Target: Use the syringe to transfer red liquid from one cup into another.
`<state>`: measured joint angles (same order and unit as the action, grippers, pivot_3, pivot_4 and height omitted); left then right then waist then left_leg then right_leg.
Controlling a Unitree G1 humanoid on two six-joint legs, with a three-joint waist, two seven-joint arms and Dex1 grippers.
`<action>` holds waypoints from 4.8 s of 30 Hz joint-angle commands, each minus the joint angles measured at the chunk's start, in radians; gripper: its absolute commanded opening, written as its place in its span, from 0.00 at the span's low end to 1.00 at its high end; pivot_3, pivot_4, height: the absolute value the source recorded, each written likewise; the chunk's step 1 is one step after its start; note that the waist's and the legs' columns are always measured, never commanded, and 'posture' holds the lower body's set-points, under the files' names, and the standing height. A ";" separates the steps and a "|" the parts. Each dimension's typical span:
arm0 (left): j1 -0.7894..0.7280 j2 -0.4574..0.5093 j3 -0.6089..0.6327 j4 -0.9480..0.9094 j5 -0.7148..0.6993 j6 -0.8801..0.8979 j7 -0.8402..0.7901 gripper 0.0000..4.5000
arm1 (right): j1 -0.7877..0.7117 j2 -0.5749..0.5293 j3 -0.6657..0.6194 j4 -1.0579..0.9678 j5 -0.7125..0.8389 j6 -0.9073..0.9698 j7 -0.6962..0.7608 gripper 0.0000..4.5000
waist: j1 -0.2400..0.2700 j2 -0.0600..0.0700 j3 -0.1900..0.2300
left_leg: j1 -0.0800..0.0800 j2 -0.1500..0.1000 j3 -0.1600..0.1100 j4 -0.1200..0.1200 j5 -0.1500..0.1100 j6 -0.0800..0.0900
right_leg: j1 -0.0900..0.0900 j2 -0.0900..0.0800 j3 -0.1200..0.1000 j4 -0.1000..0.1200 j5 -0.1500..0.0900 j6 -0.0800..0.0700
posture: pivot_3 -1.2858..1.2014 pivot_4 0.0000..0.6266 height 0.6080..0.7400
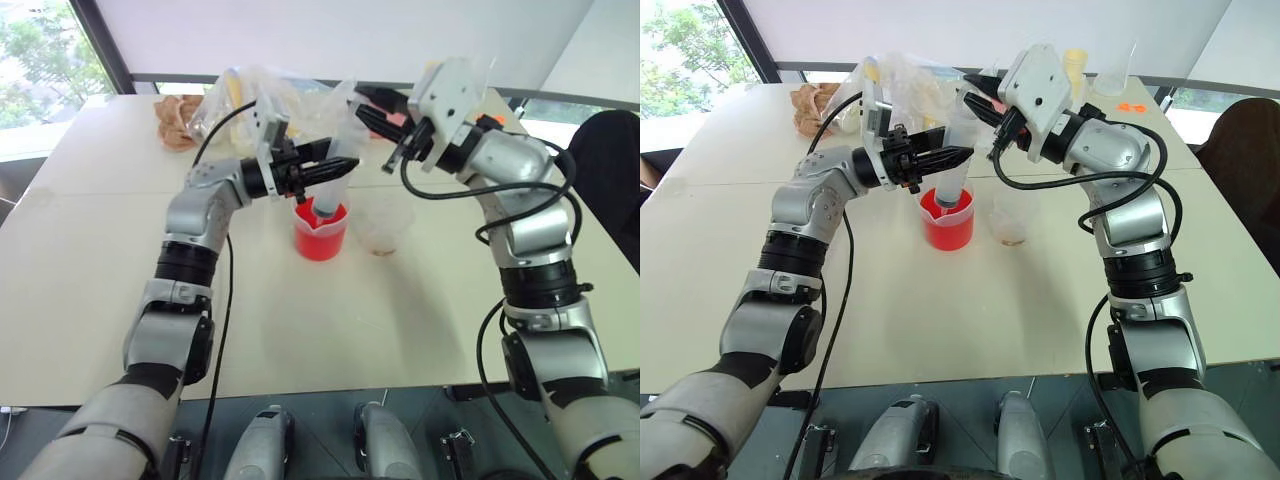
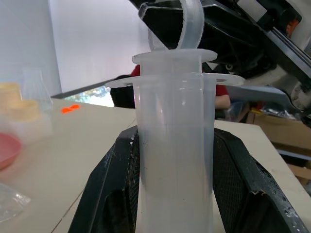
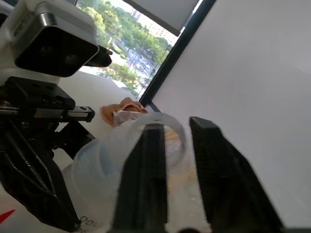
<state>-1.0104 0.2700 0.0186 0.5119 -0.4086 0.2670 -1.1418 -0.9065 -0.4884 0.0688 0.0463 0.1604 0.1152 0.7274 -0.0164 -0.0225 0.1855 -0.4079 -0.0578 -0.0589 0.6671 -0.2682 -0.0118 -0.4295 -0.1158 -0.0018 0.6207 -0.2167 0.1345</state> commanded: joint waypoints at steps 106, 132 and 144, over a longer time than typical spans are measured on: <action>-0.372 -0.295 0.112 0.639 0.163 -0.401 0.009 0.35 | 0.250 -0.358 -0.356 -0.320 0.154 0.236 -0.117 0.98 | 0.008 0.001 0.000 | 0.000 0.000 0.001 0.000 -0.002 0.003 | 0.002 -0.001 -0.001 -0.002 0.000 0.000 | 0.52 0.24 1.00; -0.342 -0.320 0.079 0.635 0.197 -0.437 -0.017 0.35 | 0.152 -0.257 -0.232 -0.201 0.128 0.125 -0.061 0.45 | 0.007 0.001 0.000 | 0.000 0.000 0.002 0.000 -0.002 0.003 | 0.002 -0.001 -0.001 -0.002 0.000 0.000 | 0.52 0.24 1.00; -0.383 -0.348 0.124 0.601 0.146 -0.423 0.011 0.35 | 0.254 -0.203 -0.180 -0.300 0.162 0.213 -0.038 0.01 | 0.006 0.001 0.000 | 0.000 0.000 0.002 0.000 -0.002 0.003 | 0.002 -0.001 -0.001 -0.002 0.000 0.000 | 0.52 0.24 1.00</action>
<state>-1.3312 -0.0628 0.1122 1.1667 -0.2247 -0.1402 -1.1529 -0.6768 -0.7148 -0.1682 -0.1968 0.2888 0.3188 0.6555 -0.0105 -0.0216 0.1852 -0.4079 -0.0582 -0.0573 0.6675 -0.2698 -0.0087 -0.4276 -0.1163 -0.0029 0.6190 -0.2167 0.1347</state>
